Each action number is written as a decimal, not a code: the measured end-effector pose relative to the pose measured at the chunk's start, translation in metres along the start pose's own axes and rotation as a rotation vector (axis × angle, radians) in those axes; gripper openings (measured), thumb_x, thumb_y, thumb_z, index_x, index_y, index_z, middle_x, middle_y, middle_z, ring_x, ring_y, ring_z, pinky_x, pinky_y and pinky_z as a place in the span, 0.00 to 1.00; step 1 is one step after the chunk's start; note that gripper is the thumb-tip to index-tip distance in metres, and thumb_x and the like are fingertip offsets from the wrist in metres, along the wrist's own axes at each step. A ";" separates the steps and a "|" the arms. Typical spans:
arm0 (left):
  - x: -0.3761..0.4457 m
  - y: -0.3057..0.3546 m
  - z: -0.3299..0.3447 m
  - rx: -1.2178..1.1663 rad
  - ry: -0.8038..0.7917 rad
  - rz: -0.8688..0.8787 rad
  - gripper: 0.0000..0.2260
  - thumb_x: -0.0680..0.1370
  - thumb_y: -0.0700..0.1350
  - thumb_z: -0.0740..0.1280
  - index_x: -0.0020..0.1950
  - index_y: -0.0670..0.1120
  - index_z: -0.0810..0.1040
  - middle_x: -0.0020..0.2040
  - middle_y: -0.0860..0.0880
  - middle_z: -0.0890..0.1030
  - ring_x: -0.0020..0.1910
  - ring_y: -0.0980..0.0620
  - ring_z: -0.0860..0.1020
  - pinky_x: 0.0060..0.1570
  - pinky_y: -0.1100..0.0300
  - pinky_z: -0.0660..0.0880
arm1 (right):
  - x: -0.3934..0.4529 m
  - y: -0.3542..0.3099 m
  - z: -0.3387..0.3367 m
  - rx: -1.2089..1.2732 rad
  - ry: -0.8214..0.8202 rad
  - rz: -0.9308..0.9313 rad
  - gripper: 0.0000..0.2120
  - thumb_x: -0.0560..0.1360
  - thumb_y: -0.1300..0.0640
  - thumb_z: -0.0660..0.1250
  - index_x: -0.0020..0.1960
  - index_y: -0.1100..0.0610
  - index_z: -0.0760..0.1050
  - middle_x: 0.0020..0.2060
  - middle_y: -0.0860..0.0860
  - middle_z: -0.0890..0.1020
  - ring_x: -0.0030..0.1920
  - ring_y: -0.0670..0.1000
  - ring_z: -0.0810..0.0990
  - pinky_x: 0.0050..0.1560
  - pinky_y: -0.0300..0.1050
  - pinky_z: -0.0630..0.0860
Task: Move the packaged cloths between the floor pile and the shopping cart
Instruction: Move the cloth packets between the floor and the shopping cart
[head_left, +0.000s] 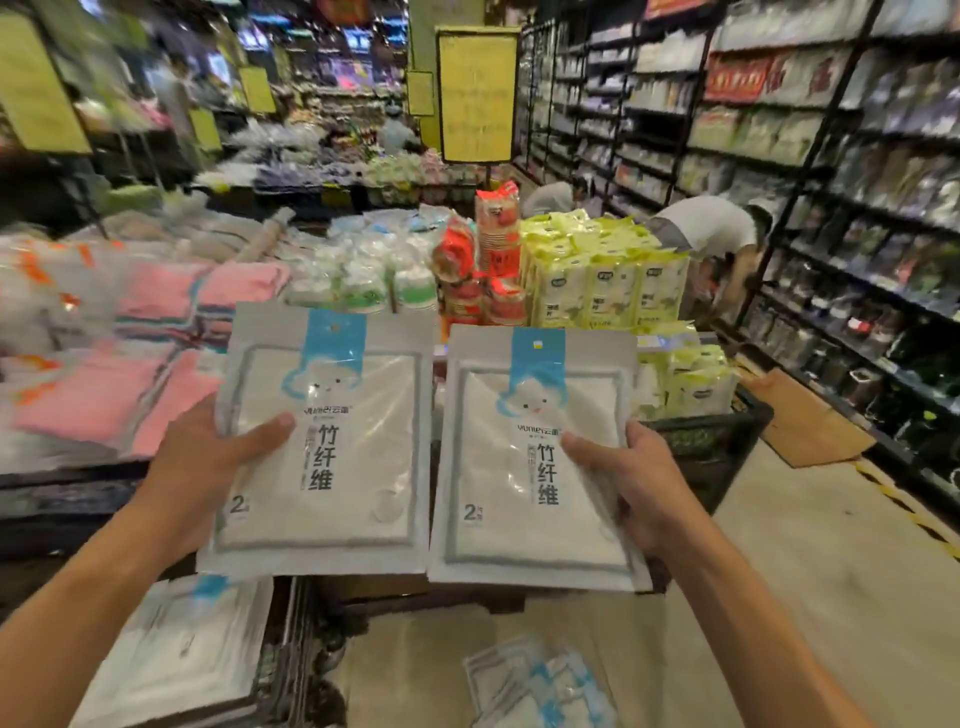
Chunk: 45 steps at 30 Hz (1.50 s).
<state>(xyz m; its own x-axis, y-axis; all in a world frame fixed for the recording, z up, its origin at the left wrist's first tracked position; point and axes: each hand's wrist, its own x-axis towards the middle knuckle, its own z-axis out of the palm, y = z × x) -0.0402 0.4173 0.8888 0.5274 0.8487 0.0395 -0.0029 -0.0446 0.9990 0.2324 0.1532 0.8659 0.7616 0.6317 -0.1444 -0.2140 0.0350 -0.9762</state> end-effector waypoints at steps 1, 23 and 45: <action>-0.016 0.001 -0.011 -0.002 0.039 0.002 0.20 0.69 0.41 0.75 0.61 0.42 0.81 0.52 0.41 0.86 0.48 0.40 0.86 0.44 0.46 0.84 | -0.004 -0.001 0.006 -0.006 -0.033 -0.003 0.15 0.74 0.64 0.76 0.59 0.63 0.78 0.48 0.60 0.88 0.47 0.61 0.88 0.47 0.57 0.85; -0.211 -0.021 -0.300 -0.020 0.602 -0.085 0.14 0.74 0.39 0.75 0.58 0.44 0.79 0.49 0.43 0.87 0.45 0.40 0.86 0.48 0.40 0.82 | -0.110 0.053 0.273 -0.095 -0.547 0.061 0.13 0.75 0.65 0.74 0.59 0.63 0.81 0.49 0.59 0.88 0.47 0.61 0.89 0.42 0.52 0.85; -0.127 -0.076 -0.469 -0.104 0.466 -0.240 0.28 0.66 0.41 0.80 0.64 0.40 0.76 0.51 0.40 0.86 0.45 0.39 0.86 0.35 0.49 0.84 | -0.075 0.138 0.465 -0.122 -0.483 0.263 0.21 0.73 0.65 0.76 0.64 0.64 0.76 0.52 0.61 0.87 0.51 0.65 0.87 0.57 0.69 0.81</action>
<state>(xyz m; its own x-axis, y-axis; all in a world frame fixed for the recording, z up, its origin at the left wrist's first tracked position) -0.5053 0.5600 0.8182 0.0903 0.9737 -0.2090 -0.0255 0.2121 0.9769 -0.1385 0.4704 0.8174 0.3191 0.8910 -0.3229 -0.2648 -0.2433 -0.9331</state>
